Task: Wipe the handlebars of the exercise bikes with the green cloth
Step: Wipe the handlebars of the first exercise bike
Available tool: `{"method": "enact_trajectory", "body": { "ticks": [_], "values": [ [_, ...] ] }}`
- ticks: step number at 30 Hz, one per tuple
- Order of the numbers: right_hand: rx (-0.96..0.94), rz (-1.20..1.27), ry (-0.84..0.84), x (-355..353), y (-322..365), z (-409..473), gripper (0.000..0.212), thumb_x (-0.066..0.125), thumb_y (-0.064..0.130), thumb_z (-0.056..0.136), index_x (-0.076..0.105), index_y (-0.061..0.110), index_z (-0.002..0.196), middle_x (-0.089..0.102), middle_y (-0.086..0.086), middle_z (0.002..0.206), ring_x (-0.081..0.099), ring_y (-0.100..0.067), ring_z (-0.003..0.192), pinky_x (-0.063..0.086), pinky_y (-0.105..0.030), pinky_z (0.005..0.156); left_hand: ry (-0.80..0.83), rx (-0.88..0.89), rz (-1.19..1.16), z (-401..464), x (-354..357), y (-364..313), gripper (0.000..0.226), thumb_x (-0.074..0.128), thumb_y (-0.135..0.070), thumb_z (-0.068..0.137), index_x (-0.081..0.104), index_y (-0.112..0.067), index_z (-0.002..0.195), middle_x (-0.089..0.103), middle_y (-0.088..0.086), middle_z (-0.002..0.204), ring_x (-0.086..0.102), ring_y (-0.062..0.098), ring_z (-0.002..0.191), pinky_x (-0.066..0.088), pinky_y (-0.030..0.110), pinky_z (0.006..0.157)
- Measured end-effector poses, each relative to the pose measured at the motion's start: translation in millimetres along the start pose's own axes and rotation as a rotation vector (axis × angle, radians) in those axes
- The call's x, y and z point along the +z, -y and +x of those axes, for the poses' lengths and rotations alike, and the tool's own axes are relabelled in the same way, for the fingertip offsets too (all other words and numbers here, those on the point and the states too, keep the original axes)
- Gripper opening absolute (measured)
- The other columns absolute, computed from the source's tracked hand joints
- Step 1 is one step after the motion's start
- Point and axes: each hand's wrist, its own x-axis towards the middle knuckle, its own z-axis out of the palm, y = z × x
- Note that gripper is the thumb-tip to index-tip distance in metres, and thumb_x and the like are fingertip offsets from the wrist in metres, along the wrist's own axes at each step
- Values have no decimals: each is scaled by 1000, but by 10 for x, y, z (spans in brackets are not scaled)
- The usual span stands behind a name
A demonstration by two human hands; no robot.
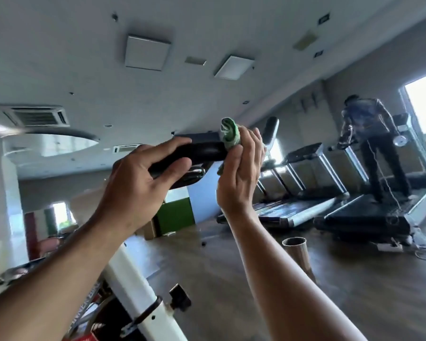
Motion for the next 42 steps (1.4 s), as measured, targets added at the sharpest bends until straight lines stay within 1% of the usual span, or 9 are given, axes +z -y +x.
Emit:
{"method": "enact_trajectory", "body": {
  "ticks": [4, 8, 12, 15, 22, 29, 34, 40, 42],
  "values": [
    [-46, 12, 61, -25, 114, -44, 52, 24, 41, 106, 59, 9, 128, 60, -13, 127, 47, -35, 130, 30, -58, 110, -33, 20, -2, -22, 16, 1, 37, 56, -66, 76, 60, -61, 113, 69, -5, 104, 64, 10, 99, 50, 43, 99],
    [-202, -60, 86, 71, 284, -99, 42, 25, 44, 104, 54, 24, 127, 62, -12, 122, 46, -32, 131, 32, -61, 104, -10, 57, 3, -16, 23, -45, 27, 56, -60, 79, 58, -67, 105, 70, -10, 103, 65, 6, 100, 50, 37, 97],
    [-42, -35, -11, 6, -95, 36, 50, 24, 43, 105, 60, 12, 120, 64, -8, 114, 52, -34, 122, 35, -58, 103, 26, 24, 5, -8, 5, -22, 32, 55, -67, 75, 59, -65, 108, 70, -2, 102, 62, 8, 91, 49, 32, 88],
    [67, 9, -58, -97, -334, 119, 40, 31, 31, 104, 62, 10, 118, 60, 0, 114, 52, -29, 119, 37, -60, 103, 18, 8, 3, -23, 8, 3, 37, 55, -69, 74, 61, -62, 111, 69, -4, 104, 62, 7, 88, 49, 32, 86],
    [-66, 50, 65, -14, -67, 24, 44, 33, 31, 100, 64, 10, 123, 63, -6, 120, 49, -36, 126, 27, -59, 109, 13, 15, -15, -14, 24, -11, 41, 58, -65, 76, 63, -54, 115, 69, -10, 115, 62, 7, 111, 46, 37, 104],
    [147, 70, -21, -219, -541, 270, 40, 32, 27, 102, 66, 8, 112, 60, 5, 110, 54, -25, 113, 36, -60, 104, 7, 4, 5, -13, 37, -16, 43, 59, -64, 80, 63, -47, 120, 68, -8, 118, 61, 8, 113, 44, 41, 107],
    [45, 76, 85, -87, -344, 85, 44, 33, 33, 101, 64, 12, 124, 61, -7, 127, 44, -36, 133, 21, -51, 117, 18, 4, 23, -10, 35, -29, 42, 58, -64, 81, 63, -49, 120, 68, -3, 116, 62, 11, 111, 44, 36, 107],
    [186, 99, -15, -198, -589, 274, 41, 32, 27, 103, 66, 7, 115, 65, -1, 114, 47, 2, 116, 33, -59, 109, 17, -1, 61, 1, 29, -20, 39, 57, -67, 81, 61, -53, 117, 67, 1, 117, 62, 11, 110, 45, 33, 104],
    [191, 117, -15, -185, -516, 265, 41, 34, 28, 102, 67, 6, 114, 66, -3, 114, 50, -5, 117, 31, -59, 110, 8, -3, 74, -5, 30, -21, 39, 57, -67, 81, 61, -54, 117, 67, 2, 116, 62, 11, 109, 46, 34, 103]
  ]
}}
